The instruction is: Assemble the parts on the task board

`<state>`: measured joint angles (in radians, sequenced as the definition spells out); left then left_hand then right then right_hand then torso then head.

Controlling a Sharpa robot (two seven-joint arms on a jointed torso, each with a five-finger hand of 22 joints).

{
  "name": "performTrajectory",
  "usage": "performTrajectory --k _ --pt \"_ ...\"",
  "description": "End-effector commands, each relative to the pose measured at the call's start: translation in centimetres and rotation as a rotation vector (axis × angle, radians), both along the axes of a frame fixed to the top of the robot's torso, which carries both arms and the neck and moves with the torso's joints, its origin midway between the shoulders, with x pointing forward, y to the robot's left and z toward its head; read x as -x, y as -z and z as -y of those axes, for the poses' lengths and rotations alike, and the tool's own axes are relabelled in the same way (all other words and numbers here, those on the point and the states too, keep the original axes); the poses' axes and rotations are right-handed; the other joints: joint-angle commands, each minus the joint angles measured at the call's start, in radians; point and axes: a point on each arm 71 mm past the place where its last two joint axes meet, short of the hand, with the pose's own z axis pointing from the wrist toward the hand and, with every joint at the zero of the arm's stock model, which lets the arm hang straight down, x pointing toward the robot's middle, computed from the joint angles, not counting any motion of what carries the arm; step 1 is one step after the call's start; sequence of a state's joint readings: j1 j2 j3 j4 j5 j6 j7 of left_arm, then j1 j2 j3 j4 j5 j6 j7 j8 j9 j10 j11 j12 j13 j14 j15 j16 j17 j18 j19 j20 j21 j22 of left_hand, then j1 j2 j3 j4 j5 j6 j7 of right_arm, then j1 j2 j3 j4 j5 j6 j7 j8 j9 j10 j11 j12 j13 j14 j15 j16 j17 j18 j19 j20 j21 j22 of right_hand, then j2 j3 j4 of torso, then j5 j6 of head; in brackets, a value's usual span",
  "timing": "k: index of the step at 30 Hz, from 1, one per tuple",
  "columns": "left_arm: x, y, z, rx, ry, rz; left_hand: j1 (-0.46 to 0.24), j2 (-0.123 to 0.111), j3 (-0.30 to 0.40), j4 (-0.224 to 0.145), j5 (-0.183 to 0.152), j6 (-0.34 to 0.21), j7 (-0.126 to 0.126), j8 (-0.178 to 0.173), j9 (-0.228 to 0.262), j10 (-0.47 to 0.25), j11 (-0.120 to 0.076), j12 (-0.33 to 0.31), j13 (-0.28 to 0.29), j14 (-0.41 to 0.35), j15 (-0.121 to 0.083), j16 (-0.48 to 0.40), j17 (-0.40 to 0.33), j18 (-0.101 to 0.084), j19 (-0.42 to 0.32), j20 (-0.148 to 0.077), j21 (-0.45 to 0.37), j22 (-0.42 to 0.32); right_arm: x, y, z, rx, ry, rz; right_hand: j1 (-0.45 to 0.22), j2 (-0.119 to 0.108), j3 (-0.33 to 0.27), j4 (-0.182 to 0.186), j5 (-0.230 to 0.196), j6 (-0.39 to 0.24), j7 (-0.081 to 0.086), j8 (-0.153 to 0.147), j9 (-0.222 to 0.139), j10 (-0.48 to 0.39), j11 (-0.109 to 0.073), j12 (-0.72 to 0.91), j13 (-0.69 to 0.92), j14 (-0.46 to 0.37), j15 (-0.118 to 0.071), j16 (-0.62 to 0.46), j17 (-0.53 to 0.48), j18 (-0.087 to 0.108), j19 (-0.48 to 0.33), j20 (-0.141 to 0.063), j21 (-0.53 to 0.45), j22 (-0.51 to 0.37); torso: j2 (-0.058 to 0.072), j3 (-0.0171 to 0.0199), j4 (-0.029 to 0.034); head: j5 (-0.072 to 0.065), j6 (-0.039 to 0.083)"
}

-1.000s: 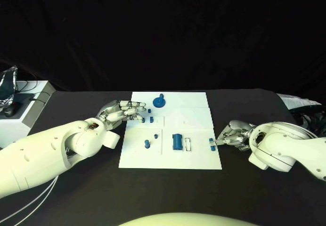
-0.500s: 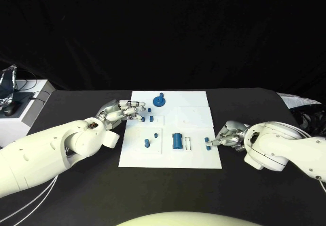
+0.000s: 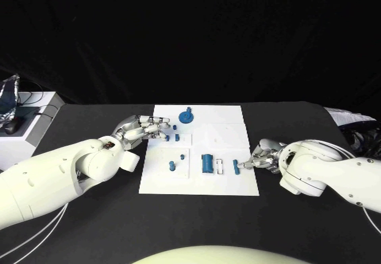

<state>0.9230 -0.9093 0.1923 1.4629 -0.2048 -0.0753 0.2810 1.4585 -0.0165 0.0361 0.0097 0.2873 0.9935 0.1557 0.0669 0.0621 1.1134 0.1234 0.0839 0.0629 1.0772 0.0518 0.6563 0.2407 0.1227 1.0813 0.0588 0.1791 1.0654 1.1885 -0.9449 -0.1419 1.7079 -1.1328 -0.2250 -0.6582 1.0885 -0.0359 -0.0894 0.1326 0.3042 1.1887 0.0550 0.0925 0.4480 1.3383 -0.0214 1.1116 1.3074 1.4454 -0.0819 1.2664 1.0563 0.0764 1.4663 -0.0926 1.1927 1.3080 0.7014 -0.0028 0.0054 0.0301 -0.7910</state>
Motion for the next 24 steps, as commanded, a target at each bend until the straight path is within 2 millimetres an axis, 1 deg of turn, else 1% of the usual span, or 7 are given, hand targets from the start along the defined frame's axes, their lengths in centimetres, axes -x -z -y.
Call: performTrajectory --k 1,3,4,9,13,20,24 --pt "0.1 -0.1 0.2 0.016 0.011 0.005 0.007 0.003 -0.004 0.002 0.004 0.003 0.001 -0.002 0.001 -0.004 -0.003 -0.002 -0.001 -0.001 0.003 -0.001 0.0 -0.005 0.007 0.001 -0.008 0.001 0.5 1.1 -0.5 0.041 -0.026 -0.029 0.006 0.004 -0.004 -0.004 -0.006 -0.011 0.0 -0.007 -0.002 0.001 -0.003 -0.004 0.037 0.003 -0.002 -0.001 -0.001 -0.01 0.049 -0.005 0.002 0.164 0.001 0.0 0.0027 -0.003 -0.003" --pt "0.1 -0.1 0.1 0.015 0.01 0.005 0.007 0.003 -0.004 0.002 0.004 0.003 0.001 -0.002 0.001 -0.004 -0.003 -0.002 -0.001 -0.001 0.003 -0.001 0.0 -0.005 0.007 0.001 -0.008 0.001 0.5 1.2 -0.8 0.039 -0.033 -0.027 0.006 0.004 -0.004 -0.004 -0.006 -0.011 0.0 -0.007 -0.002 0.001 -0.003 -0.004 0.037 0.003 -0.002 -0.001 -0.001 -0.01 0.049 -0.005 0.002 0.164 0.001 -0.0009 0.0033 -0.002 -0.003" --pt "0.1 -0.1 0.1 0.014 0.009 0.005 0.007 0.003 -0.004 0.002 0.004 0.003 0.001 -0.002 0.001 -0.004 -0.003 -0.002 -0.001 -0.001 0.003 -0.001 0.0 -0.005 0.007 0.001 -0.008 0.001 0.5 1.2 -0.9 0.039 -0.034 -0.026 0.006 0.005 -0.004 -0.005 -0.005 -0.011 0.0 -0.006 -0.001 0.001 -0.003 -0.004 0.037 0.003 -0.003 0.0 -0.001 -0.01 0.048 -0.005 0.002 0.164 0.0 -0.0013 0.0011 -0.001 -0.004" --pt "0.1 -0.1 0.0 0.013 0.008 0.004 0.007 0.003 -0.004 0.002 0.004 0.003 0.001 -0.002 0.001 -0.004 -0.003 -0.002 -0.001 -0.001 0.003 -0.001 0.0 -0.005 0.007 0.001 -0.008 0.001 0.5 1.2 -1.0 0.037 -0.037 -0.022 0.009 0.01 -0.004 -0.009 -0.004 -0.011 0.0 -0.006 0.002 0.001 -0.003 -0.005 0.037 0.003 -0.003 -0.001 -0.001 -0.01 0.048 -0.005 0.0 0.164 0.0 -0.0025 -0.0008 0.002 -0.005" --pt "0.1 -0.1 0.0 0.013 0.01 0.002 0.007 0.003 -0.004 0.002 0.004 0.003 0.001 -0.002 0.001 -0.004 -0.003 -0.002 -0.001 -0.001 0.003 -0.001 0.0 -0.005 0.007 0.001 -0.008 0.001 0.6 1.2 -1.3 0.03 -0.041 -0.015 0.009 0.01 -0.004 -0.009 -0.004 -0.011 0.0 -0.006 0.002 0.001 -0.003 -0.005 0.037 0.003 -0.003 -0.001 -0.001 -0.01 0.048 -0.005 0.0 0.164 -0.001 -0.0009 0.0004 0.003 -0.006" --pt "0.1 -0.1 0.0 0.012 0.009 0.002 0.007 0.003 -0.004 0.002 0.004 0.003 0.001 -0.002 0.001 -0.004 -0.003 -0.002 -0.001 -0.001 0.003 -0.001 0.0 -0.005 0.007 0.001 -0.008 0.001 0.8 1.2 -1.8 0.029 -0.059 -0.012 0.01 0.014 -0.007 -0.016 -0.003 -0.011 -0.001 -0.005 0.008 0.001 -0.003 -0.005 0.038 0.003 -0.003 -0.001 0.0 -0.01 0.049 -0.005 0.002 0.164 0.0 -0.0004 -0.0001 0.003 -0.004" --pt "0.1 -0.1 0.0 0.012 0.009 0.002 0.007 0.003 -0.004 0.002 0.004 0.003 0.001 -0.002 0.001 -0.004 -0.003 -0.002 -0.001 -0.001 0.003 -0.001 0.0 -0.005 0.007 0.001 -0.008 0.001 0.5 1.2 -1.7 0.049 -0.066 -0.002 0.013 0.017 -0.007 -0.022 -0.002 -0.011 -0.001 -0.004 0.009 0.001 -0.003 -0.005 0.038 0.004 -0.003 -0.001 0.0 -0.01 0.049 -0.005 0.002 0.164 -0.001 -0.0013 -0.0003 0.002 -0.005"
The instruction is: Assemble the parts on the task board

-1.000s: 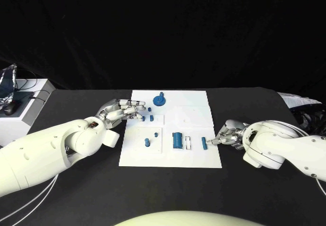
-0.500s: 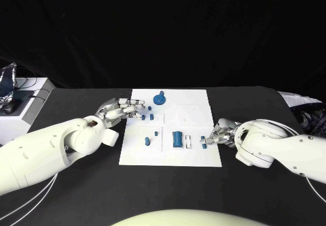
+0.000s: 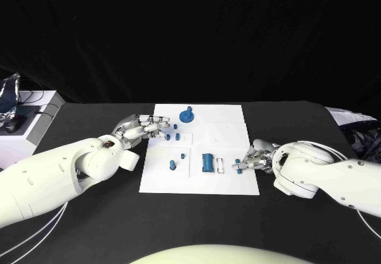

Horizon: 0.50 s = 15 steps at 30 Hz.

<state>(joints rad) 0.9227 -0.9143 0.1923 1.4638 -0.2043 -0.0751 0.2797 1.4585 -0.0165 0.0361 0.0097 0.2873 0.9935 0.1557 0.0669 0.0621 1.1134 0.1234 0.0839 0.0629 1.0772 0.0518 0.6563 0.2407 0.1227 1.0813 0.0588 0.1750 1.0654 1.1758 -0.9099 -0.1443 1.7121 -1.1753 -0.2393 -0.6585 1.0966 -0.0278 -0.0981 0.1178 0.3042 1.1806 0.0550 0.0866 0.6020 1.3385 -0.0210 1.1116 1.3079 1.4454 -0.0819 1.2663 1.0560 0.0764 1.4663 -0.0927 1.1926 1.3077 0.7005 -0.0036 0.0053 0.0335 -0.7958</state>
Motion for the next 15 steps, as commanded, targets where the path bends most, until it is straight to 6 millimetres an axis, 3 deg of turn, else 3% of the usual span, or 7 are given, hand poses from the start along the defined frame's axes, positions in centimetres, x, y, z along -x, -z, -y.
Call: performTrajectory --k 1,9,13,15 --pt "0.1 -0.1 0.2 0.014 0.012 0.003 0.007 0.003 -0.004 0.002 0.004 0.003 0.001 -0.002 0.001 -0.004 -0.003 -0.002 -0.001 -0.001 0.003 -0.001 0.0 -0.005 0.007 0.001 -0.004 0.001 0.2 0.8 0.1 0.049 -0.023 -0.024 0.007 0.01 0.002 -0.009 -0.002 -0.003 -0.001 0.001 -0.144 0.001 -0.004 -0.004 0.037 0.003 -0.003 -0.001 0.0 -0.01 0.049 -0.005 0.002 0.165 0.0 -0.0004 -0.0002 -0.001 0.0" --pt "0.1 -0.1 0.2 0.013 0.011 0.002 0.007 0.003 -0.004 0.002 0.004 0.003 0.001 -0.002 0.001 -0.004 -0.003 -0.002 -0.001 -0.001 0.003 -0.001 0.0 -0.005 0.007 0.001 -0.004 0.001 0.0 1.5 -0.3 0.075 -0.038 -0.035 0.016 0.026 -0.002 -0.04 0.011 -0.004 0.0 0.0 -0.141 0.001 -0.003 -0.005 0.038 0.003 -0.003 -0.001 0.001 -0.011 0.048 -0.005 0.001 0.164 0.0 0.0003 0.0007 0.0 -0.003" --pt "0.1 -0.1 0.2 0.013 0.011 0.002 0.009 0.005 -0.004 0.003 0.004 0.002 0.003 -0.002 0.001 -0.005 -0.002 -0.002 -0.001 -0.001 0.003 -0.001 0.0 -0.005 0.008 0.001 -0.005 0.002 0.0 1.9 -0.5 0.082 -0.043 -0.045 0.049 0.044 0.008 -0.083 0.037 -0.003 -0.002 0.0 -0.14 0.0 -0.005 -0.005 0.038 0.003 -0.004 -0.003 0.0 -0.011 0.048 -0.006 0.001 0.164 0.0 0.0001 0.0005 0.0 -0.004" --pt "0.1 -0.1 0.2 0.013 0.01 0.002 0.009 0.005 -0.004 0.003 0.004 0.002 0.003 -0.002 0.001 -0.005 -0.002 -0.002 -0.001 -0.001 0.003 -0.001 0.0 -0.005 0.008 0.001 -0.005 0.002 0.0 2.0 -0.5 0.084 -0.043 -0.048 0.073 0.06 0.034 -0.104 -0.008 -0.003 -0.004 -0.002 -0.141 0.0 -0.006 -0.006 0.038 0.003 -0.006 -0.003 -0.001 -0.011 0.048 -0.007 -0.001 0.164 0.0 -0.0001 0.0005 0.0 -0.005"
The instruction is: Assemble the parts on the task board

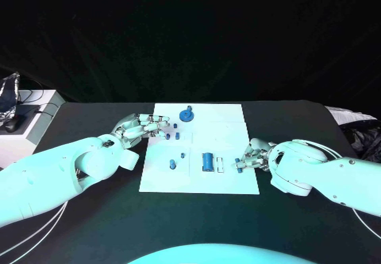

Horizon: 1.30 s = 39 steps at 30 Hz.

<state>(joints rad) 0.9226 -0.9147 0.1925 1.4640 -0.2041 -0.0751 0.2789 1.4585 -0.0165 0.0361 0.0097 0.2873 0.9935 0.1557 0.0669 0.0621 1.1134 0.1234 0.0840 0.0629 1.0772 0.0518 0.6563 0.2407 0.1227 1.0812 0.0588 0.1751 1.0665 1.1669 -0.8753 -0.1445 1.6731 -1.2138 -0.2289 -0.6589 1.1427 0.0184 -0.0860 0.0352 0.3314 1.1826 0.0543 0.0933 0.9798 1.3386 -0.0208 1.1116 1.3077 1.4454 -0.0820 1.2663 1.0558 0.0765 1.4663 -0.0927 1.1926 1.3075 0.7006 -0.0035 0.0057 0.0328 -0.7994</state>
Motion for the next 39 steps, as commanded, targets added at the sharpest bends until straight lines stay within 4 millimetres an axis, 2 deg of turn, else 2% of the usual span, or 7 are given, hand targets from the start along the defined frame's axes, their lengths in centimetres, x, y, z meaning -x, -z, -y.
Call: performTrajectory --k 1,4,7,11,17,30,39 --pt "0.1 -0.1 0.2 0.013 0.01 0.003 0.009 0.005 -0.004 0.003 0.004 0.002 0.003 -0.002 0.001 -0.005 -0.002 -0.002 -0.001 -0.001 0.003 -0.001 0.0 -0.005 0.008 0.001 -0.005 0.001 0.6 1.4 0.1 0.054 -0.022 -0.064 0.051 0.023 0.049 -0.042 -0.038 -0.005 -0.004 -0.01 -0.521 0.0 -0.008 -0.006 0.038 0.002 -0.007 -0.004 -0.002 -0.011 0.048 -0.008 -0.002 0.164 0.0 -0.0002 0.0001 0.001 -0.001" --pt "0.1 -0.1 0.2 0.012 0.01 0.002 0.009 0.005 -0.004 0.003 0.004 0.002 0.003 -0.002 0.001 -0.005 -0.002 -0.002 -0.001 -0.001 0.003 -0.001 0.0 -0.005 0.008 0.001 -0.005 0.001 0.6 1.5 0.0 0.057 -0.022 -0.066 0.046 0.015 0.098 -0.078 -0.004 -0.003 -0.007 -0.012 -0.526 -0.001 -0.009 -0.007 0.038 0.003 -0.008 -0.005 -0.001 -0.012 0.048 -0.01 -0.002 0.164 0.0 -0.0006 0.0 0.001 -0.002" --pt "0.1 -0.1 0.2 0.012 0.01 0.002 0.009 0.005 -0.003 0.003 0.004 0.001 0.004 -0.002 0.001 -0.004 -0.002 -0.002 -0.001 -0.001 0.003 -0.001 0.0 -0.005 0.008 0.001 -0.005 0.002 0.6 1.5 0.0 0.056 -0.018 -0.066 0.074 0.014 0.15 -0.128 0.113 -0.005 -0.009 -0.014 -0.529 -0.006 -0.011 -0.012 0.037 0.003 -0.011 -0.005 0.0 -0.013 0.048 -0.012 -0.002 0.164 0.0 -0.0004 -0.0001 0.001 -0.003" --pt "0.1 -0.1 0.2 0.011 0.009 0.001 0.009 0.005 -0.003 0.003 0.004 0.0 0.004 -0.002 0.001 -0.004 -0.002 -0.002 -0.001 -0.001 0.003 -0.001 0.0 -0.005 0.008 0.001 -0.005 0.002 0.7 1.5 0.1 0.038 -0.003 -0.066 0.042 0.003 0.235 -0.181 0.16 -0.008 -0.007 -0.007 -0.521 -0.006 -0.014 -0.015 0.036 0.003 -0.01 -0.006 0.001 -0.013 0.047 -0.013 -0.003 0.164 0.0 -0.0003 0.0 0.002 -0.003" --pt "0.1 -0.1 0.1 0.011 0.008 0.0 0.01 0.005 -0.002 0.003 0.004 0.0 0.005 -0.002 0.001 -0.005 -0.002 -0.002 -0.001 -0.001 0.003 -0.001 0.0 -0.005 0.008 0.001 -0.005 0.003 1.0 1.2 0.1 -0.022 0.03 -0.059 0.017 0.004 0.281 -0.216 0.172 -0.016 -0.01 0.006 -0.497 -0.003 -0.015 -0.013 0.037 0.004 -0.011 -0.008 0.0 -0.013 0.048 -0.014 -0.002 0.164 0.0 0.0005 -0.0002 0.006 -0.002" --pt "0.1 -0.1 0.2 0.01 0.008 0.0 0.011 0.006 -0.001 0.002 0.004 0.001 0.005 -0.002 0.001 -0.005 -0.002 -0.002 -0.001 -0.001 0.003 -0.001 0.0 -0.005 0.008 0.001 -0.005 0.004 0.8 -1.5 -0.4 -0.135 0.072 -0.025 0.009 0.004 0.282 -0.216 0.157 -0.014 -0.013 0.012 -0.49 -0.001 -0.016 -0.013 0.037 0.004 -0.013 -0.008 0.0 -0.013 0.048 -0.014 -0.003 0.164 0.0 -0.0005 0.0006 0.007 0.002" --pt "0.1 -0.1 0.2 0.011 0.01 -0.001 0.012 0.007 0.002 0.001 0.004 0.001 0.005 -0.002 0.001 -0.005 -0.002 -0.002 -0.001 -0.001 0.003 -0.001 0.0 -0.005 0.008 0.0 -0.004 0.007 0.7 -1.9 -2.1 -0.175 0.059 -0.047 0.004 0.006 0.281 -0.212 0.156 -0.016 -0.013 0.012 -0.489 -0.001 -0.016 -0.014 0.037 0.004 -0.013 -0.008 0.0 -0.013 0.048 -0.015 -0.004 0.164 0.001 -0.0002 -0.0003 0.008 -0.002"
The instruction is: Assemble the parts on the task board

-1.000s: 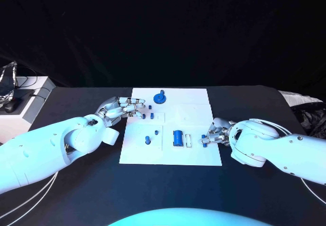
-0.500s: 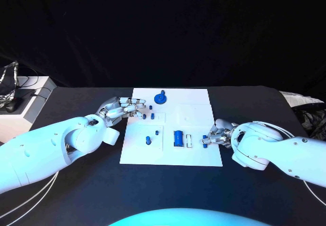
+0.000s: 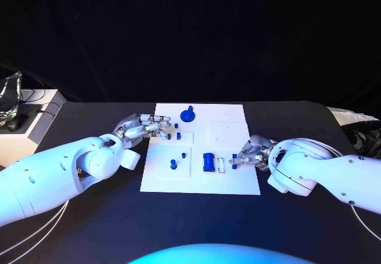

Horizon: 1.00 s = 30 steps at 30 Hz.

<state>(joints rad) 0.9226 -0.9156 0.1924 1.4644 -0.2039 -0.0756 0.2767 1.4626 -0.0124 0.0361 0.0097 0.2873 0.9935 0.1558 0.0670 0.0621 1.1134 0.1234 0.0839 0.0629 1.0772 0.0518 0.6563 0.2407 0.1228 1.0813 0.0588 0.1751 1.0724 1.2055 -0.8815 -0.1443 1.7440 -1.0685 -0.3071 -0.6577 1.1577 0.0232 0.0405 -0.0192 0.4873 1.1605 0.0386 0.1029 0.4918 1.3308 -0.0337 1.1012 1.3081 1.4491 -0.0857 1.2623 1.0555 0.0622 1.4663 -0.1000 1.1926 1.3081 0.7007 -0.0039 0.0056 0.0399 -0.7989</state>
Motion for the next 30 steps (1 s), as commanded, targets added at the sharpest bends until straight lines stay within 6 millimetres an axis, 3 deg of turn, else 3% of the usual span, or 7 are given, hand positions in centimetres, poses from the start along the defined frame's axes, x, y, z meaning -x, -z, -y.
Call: performTrajectory --k 1,15,30 --pt "0.0 -0.1 0.2 0.012 0.011 0.001 0.008 0.003 0.002 0.001 0.004 0.001 0.005 -0.002 0.001 -0.005 -0.002 -0.002 -0.001 -0.001 0.003 -0.001 0.0 -0.005 0.008 0.0 -0.004 0.001 -0.1 0.1 -0.6 -0.031 0.007 -0.027 -0.01 0.001 0.155 -0.158 0.0 0.007 0.003 0.003 0.0 0.007 -0.003 -0.004 0.036 0.0 -0.009 -0.004 0.001 0.001 0.048 -0.007 -0.004 0.163 0.001 0.0005 0.0001 0.001 -0.002" --pt "0.1 -0.1 0.2 0.011 0.012 -0.001 0.008 0.003 0.002 0.001 0.004 0.001 0.005 -0.002 0.001 -0.005 -0.002 -0.002 -0.001 -0.001 0.003 -0.001 0.0 -0.005 0.008 0.0 -0.004 0.001 -0.1 1.3 -2.6 -0.046 -0.02 -0.091 -0.011 0.002 0.153 -0.158 -0.002 0.005 0.003 0.003 0.001 0.005 -0.003 -0.007 0.035 0.0 -0.009 -0.006 -0.001 0.001 0.047 -0.007 -0.007 0.162 0.0 0.0005 -0.0002 0.005 -0.007" --pt "0.1 -0.1 0.1 0.01 0.012 -0.002 0.005 0.002 0.004 0.001 0.004 0.002 0.005 -0.002 0.001 -0.005 -0.002 -0.003 -0.001 -0.002 0.003 0.0 0.0 -0.005 0.006 0.001 -0.004 0.005 -0.3 1.6 -2.8 -0.033 -0.031 -0.095 -0.015 0.001 0.146 -0.151 -0.007 0.006 0.003 0.003 -0.001 0.004 -0.003 -0.008 0.035 0.0 -0.009 -0.007 -0.002 0.001 0.047 -0.007 -0.009 0.162 0.001 0.0012 -0.0002 0.007 -0.01"
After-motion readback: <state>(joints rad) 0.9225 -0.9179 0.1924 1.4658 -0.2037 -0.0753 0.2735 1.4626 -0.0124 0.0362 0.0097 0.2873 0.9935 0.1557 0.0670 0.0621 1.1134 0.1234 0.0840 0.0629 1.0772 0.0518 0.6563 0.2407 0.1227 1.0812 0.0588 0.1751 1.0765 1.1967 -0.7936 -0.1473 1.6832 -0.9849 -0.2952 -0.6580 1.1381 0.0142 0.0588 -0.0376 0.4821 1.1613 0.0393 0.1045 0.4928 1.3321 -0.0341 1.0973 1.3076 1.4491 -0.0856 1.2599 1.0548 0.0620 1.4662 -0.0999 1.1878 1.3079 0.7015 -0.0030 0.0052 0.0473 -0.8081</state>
